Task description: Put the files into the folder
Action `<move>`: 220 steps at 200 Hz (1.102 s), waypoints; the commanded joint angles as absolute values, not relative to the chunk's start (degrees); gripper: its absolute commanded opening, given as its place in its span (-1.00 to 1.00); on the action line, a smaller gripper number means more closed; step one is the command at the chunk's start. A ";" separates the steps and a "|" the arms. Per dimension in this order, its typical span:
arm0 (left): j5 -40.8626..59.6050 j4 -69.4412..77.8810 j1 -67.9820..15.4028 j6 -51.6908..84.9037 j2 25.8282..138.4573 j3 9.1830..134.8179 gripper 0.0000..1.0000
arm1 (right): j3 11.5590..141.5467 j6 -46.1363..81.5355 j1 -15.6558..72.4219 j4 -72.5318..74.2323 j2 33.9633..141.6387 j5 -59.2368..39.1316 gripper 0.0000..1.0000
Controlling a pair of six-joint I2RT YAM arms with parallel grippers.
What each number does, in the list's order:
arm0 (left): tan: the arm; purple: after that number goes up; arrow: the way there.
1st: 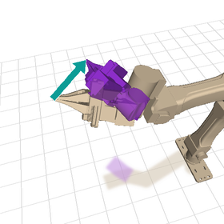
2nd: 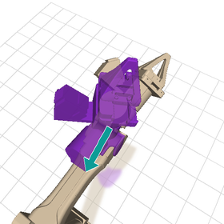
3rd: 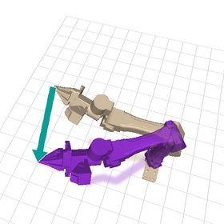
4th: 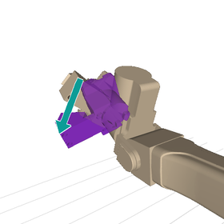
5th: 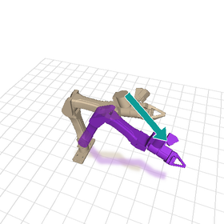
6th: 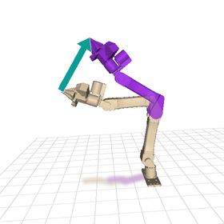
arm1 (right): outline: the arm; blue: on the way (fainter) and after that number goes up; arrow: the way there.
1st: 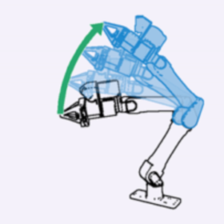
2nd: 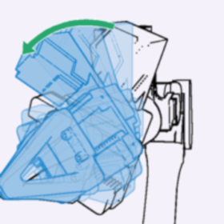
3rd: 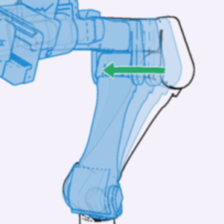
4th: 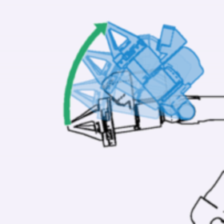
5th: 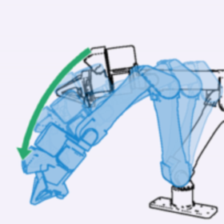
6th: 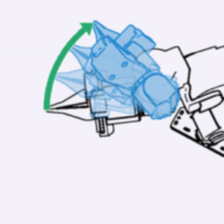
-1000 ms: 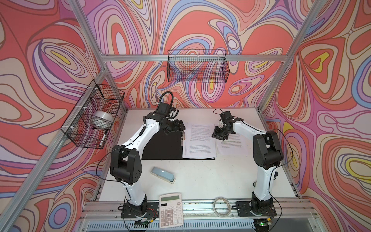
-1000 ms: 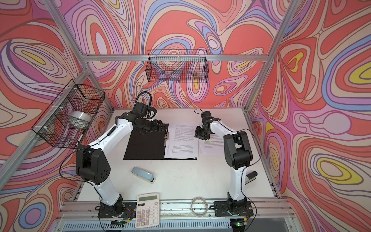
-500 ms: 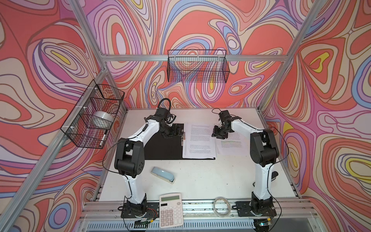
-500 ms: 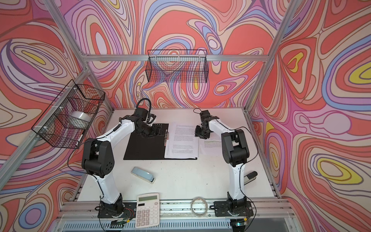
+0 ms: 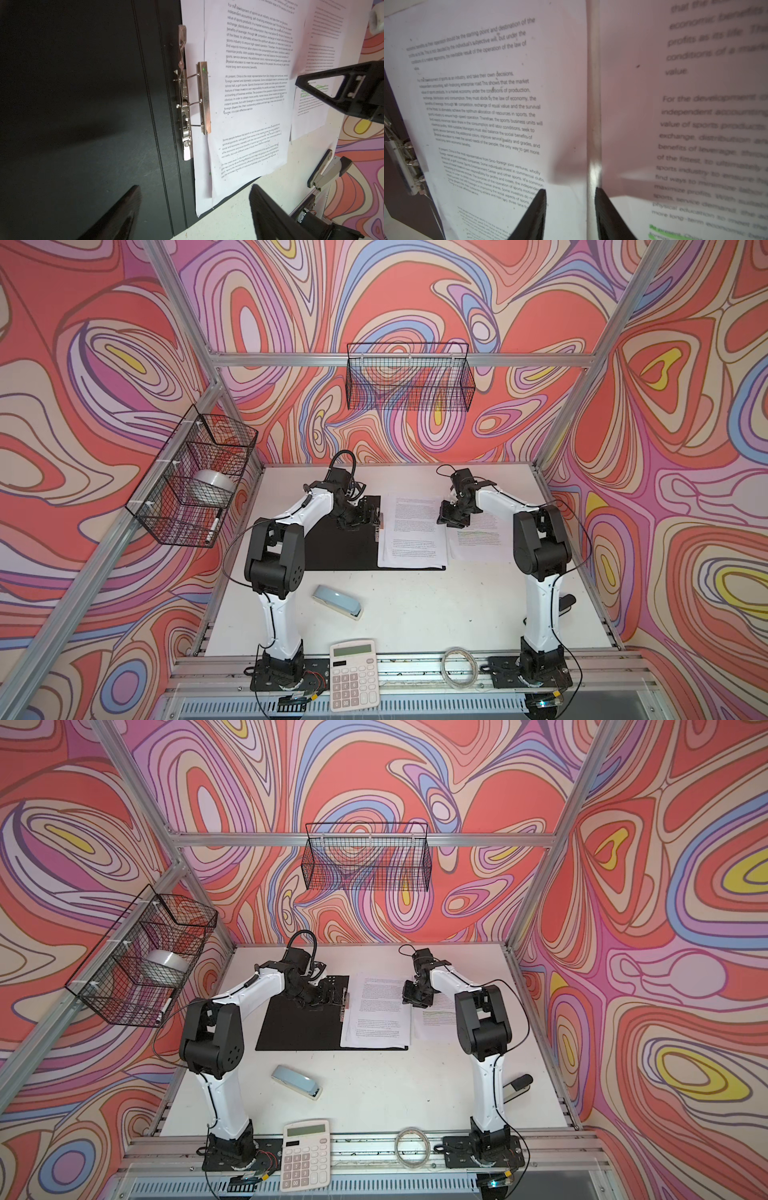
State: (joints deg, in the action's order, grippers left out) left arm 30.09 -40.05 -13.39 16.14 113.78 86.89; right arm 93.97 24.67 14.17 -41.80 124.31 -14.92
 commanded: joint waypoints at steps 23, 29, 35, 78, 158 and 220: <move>31.36 -39.89 -12.74 16.00 115.66 87.89 0.65 | 95.72 23.86 14.50 -42.36 125.88 -15.46 -0.19; 31.33 -39.81 -12.74 15.91 115.75 87.89 0.65 | 96.03 23.87 14.50 -42.55 126.03 -15.53 -0.19; 31.33 -39.81 -12.74 15.78 115.90 87.89 0.64 | 96.21 23.74 14.50 -42.63 126.16 -15.73 -0.19; 32.37 -38.88 -12.57 15.60 117.66 87.85 0.65 | 97.19 23.65 14.76 -42.83 126.74 -16.17 -0.19; 35.10 -37.39 -12.57 17.13 122.42 92.29 0.65 | 100.30 21.42 15.78 -44.68 128.28 -16.43 -0.19; 35.35 -37.16 -12.57 17.14 123.40 93.42 0.65 | 102.36 19.39 16.95 -45.68 129.18 -16.80 -0.19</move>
State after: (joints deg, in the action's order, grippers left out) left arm 34.61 -37.43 -13.02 16.80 121.86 91.79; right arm 100.64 21.19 16.10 -44.60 127.96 -16.38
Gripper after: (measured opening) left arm 0.826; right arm 0.406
